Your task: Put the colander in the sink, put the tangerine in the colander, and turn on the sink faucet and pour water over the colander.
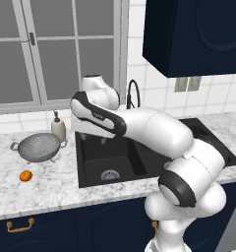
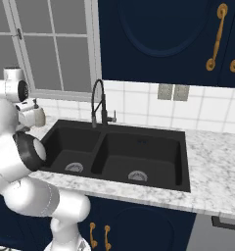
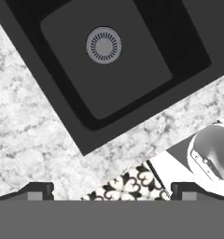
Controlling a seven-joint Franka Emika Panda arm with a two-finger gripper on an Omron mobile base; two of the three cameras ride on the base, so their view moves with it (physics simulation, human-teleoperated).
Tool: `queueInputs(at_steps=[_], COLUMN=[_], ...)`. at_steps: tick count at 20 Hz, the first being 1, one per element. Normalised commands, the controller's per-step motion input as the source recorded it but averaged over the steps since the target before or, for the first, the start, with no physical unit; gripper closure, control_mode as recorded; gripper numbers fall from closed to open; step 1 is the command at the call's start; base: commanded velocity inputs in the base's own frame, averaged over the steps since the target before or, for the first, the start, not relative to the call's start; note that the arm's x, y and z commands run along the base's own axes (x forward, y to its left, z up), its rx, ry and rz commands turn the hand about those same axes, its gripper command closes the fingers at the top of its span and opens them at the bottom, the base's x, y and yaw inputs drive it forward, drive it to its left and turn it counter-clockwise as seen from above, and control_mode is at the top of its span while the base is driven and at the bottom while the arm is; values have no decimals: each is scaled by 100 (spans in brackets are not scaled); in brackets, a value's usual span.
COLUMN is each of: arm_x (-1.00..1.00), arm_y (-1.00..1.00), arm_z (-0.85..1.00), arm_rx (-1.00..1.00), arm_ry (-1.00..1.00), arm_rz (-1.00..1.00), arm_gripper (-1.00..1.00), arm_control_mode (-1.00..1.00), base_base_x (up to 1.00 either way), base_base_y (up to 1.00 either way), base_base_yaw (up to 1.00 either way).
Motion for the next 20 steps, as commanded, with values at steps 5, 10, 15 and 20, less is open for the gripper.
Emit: queueInputs(at_steps=[5, 10, 15, 20], arm_x=[8, 28, 17, 18], arm_y=[39, 46, 40, 24], arm_z=[-20, -23, -9, -25], arm_rx=[-19, -6, 0, 11], arm_ry=[-2, -7, -18, -8], arm_rz=[-1, -6, -3, -2], arm_gripper=[-100, -100, -100, -100], arm_control_mode=[-100, -100, -100, -100], base_base_x=[0, 0, 0, 0], base_base_y=[0, 0, 0, 0], base_base_yaw=[0, 0, 0, 0])
